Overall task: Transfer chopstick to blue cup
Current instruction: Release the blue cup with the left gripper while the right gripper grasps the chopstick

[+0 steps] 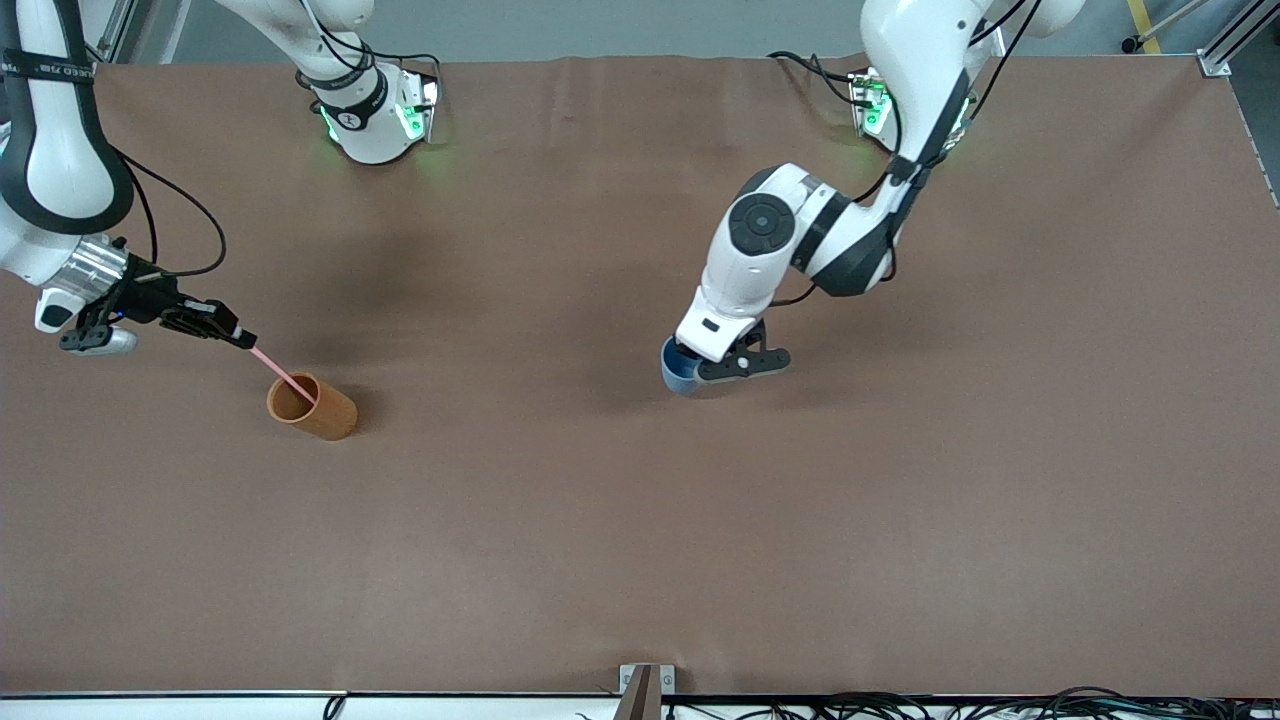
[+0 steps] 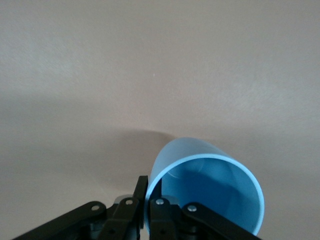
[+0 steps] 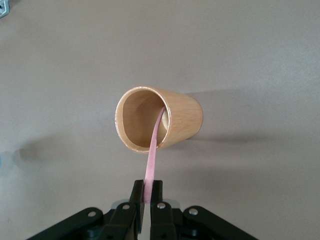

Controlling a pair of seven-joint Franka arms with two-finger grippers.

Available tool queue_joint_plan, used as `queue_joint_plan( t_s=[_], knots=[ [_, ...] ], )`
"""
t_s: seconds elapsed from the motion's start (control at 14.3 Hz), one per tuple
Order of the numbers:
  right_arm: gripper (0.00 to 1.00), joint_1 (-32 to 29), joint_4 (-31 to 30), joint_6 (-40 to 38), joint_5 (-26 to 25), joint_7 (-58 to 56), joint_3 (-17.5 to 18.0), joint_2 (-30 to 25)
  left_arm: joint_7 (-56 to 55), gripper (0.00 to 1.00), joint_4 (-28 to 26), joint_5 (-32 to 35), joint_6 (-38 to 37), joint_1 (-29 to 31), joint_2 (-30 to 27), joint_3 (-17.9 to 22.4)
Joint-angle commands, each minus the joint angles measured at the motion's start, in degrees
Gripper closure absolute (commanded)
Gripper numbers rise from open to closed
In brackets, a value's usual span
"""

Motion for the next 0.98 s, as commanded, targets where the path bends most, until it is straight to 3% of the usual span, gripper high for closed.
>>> queue_joint_plan(
  t_s=[0.0,0.07,0.14,0.21,0.28,0.35,0.63,0.77,0.91],
  knots=[
    [0.97,0.18,1.09,-0.60,1.68,-0.70,0.06,-1.72,-1.04,0.97,1.16,1.66,0.20,0.18,1.16,0.46],
    [0.97,0.09,2.49,-2.26,1.60,-0.61,-0.03,-1.72,-1.04,0.96,1.08,1.66,0.20,0.10,1.60,0.46],
    [0.97,0.09,3.81,-3.67,1.42,-0.61,-0.03,-1.72,-1.13,0.88,1.16,1.66,0.20,0.18,1.86,0.38],
    [0.97,-0.09,5.21,-5.07,0.99,-0.44,-0.03,-1.72,-1.21,0.62,1.16,1.66,0.20,0.18,1.95,0.37],
    [0.97,-0.26,6.97,-7.17,0.63,-0.17,-0.12,-1.72,-1.21,0.25,1.25,1.66,0.20,0.10,2.47,0.37],
    [0.97,-0.52,8.46,-9.46,-0.24,-0.08,-0.12,-1.81,-1.39,0.01,1.34,1.66,0.20,0.10,2.48,0.46],
    [0.97,-0.35,16.10,-18.24,-7.61,6.66,-0.12,-1.81,-0.17,0.00,1.78,1.75,-6.71,2.89,-4.53,1.08],
    [0.97,0.96,21.02,-22.29,-12.09,12.54,0.49,-1.81,8.58,0.00,1.78,1.93,-9.72,8.25,-9.36,0.90],
    [0.97,6.04,24.64,-24.68,-17.36,19.92,0.94,-1.81,17.81,0.00,1.78,2.01,-12.70,14.39,-14.63,0.64]
  ],
)
